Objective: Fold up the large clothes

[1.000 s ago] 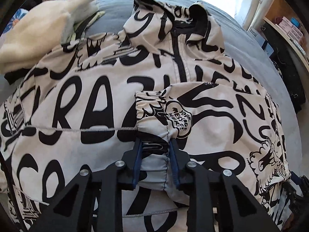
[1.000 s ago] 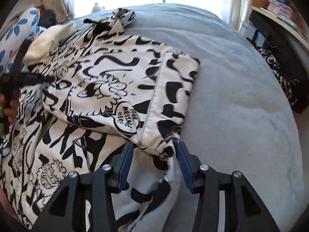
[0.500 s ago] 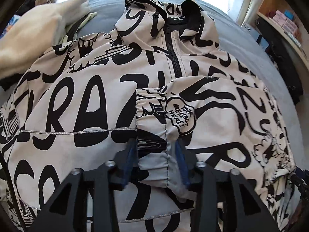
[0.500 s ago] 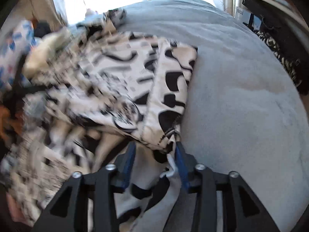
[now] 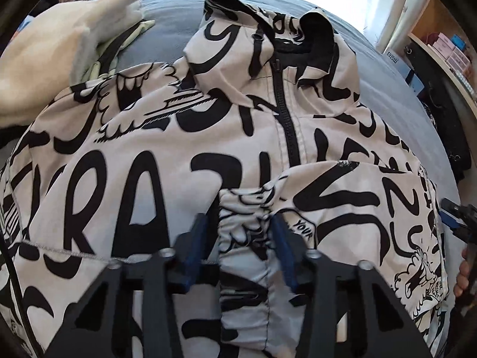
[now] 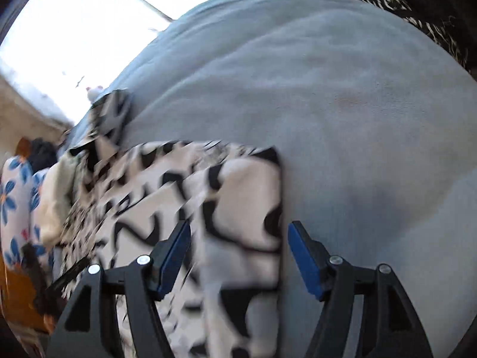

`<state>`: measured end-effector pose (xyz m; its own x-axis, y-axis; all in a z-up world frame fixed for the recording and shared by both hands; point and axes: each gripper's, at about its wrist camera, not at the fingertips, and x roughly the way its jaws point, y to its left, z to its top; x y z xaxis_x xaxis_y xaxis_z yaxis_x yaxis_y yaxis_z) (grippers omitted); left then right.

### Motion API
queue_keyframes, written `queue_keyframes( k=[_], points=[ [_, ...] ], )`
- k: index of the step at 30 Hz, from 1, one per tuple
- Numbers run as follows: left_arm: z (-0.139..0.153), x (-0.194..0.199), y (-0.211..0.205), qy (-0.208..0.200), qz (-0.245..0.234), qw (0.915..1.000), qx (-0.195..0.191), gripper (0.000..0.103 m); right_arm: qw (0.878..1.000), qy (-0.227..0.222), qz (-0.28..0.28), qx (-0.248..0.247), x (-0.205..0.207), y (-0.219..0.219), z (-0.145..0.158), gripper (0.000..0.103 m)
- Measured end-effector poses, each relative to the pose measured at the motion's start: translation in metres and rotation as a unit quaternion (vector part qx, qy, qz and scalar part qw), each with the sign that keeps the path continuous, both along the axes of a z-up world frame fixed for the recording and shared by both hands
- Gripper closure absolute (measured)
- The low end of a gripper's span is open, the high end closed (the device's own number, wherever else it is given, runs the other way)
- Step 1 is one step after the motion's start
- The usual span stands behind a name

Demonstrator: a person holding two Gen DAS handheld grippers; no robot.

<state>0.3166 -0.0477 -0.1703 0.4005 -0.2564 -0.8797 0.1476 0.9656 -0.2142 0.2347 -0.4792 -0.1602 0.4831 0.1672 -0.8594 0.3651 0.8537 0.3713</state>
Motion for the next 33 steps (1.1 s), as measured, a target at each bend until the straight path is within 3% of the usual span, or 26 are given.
queue_keyframes(
  k=[1, 2, 3, 4, 7, 11, 16, 18, 21, 25, 28, 33],
  points=[
    [0.000, 0.002, -0.003, -0.001, -0.002, 1.0000, 0.006, 0.072, 1.000, 0.008, -0.004, 0.005, 0.003, -0.003, -0.007, 0.035],
    [0.000, 0.004, -0.006, -0.003, -0.003, 0.9999, 0.012, 0.073, 1.000, 0.015, -0.003, 0.008, 0.007, -0.004, -0.012, 0.049],
    [0.002, 0.005, -0.009, -0.012, -0.006, 0.9996, 0.023, 0.075, 1.000, 0.013, 0.004, -0.002, 0.011, -0.005, -0.012, 0.087],
    [0.003, 0.006, -0.011, -0.018, -0.010, 0.9994, 0.029, 0.077, 1.000, 0.015, 0.013, -0.015, 0.014, -0.003, -0.011, 0.100],
    [0.002, 0.006, -0.015, -0.039, -0.015, 0.9982, 0.043, 0.077, 0.999, -0.002, 0.008, -0.044, 0.010, -0.005, -0.004, 0.100],
    [-0.004, 0.005, -0.015, -0.041, -0.009, 0.9979, 0.050, 0.072, 0.997, 0.012, 0.016, -0.076, 0.012, 0.004, -0.007, 0.096],
    [0.021, -0.006, 0.000, -0.064, 0.004, 0.9957, 0.067, 0.064, 0.994, -0.004, 0.017, -0.112, -0.004, 0.022, 0.030, 0.094],
    [0.039, -0.011, 0.011, -0.076, 0.028, 0.9952, 0.054, 0.054, 0.993, -0.013, 0.030, -0.117, -0.013, 0.035, 0.042, 0.094],
    [0.060, -0.022, 0.016, -0.080, 0.036, 0.9954, 0.039, 0.054, 0.993, -0.015, 0.057, -0.098, -0.022, 0.063, 0.050, 0.094],
    [0.071, -0.045, -0.008, -0.073, 0.009, 0.9971, 0.018, 0.054, 0.992, -0.010, 0.104, -0.065, -0.030, 0.115, 0.047, 0.094],
    [0.065, -0.066, -0.035, -0.059, -0.012, 0.9982, 0.000, 0.054, 0.991, -0.007, 0.129, -0.030, -0.033, 0.155, 0.042, 0.094],
    [0.032, -0.097, -0.079, -0.045, -0.039, 0.9978, 0.028, 0.054, 0.988, 0.000, 0.155, -0.019, -0.039, 0.198, 0.021, 0.093]
  ],
)
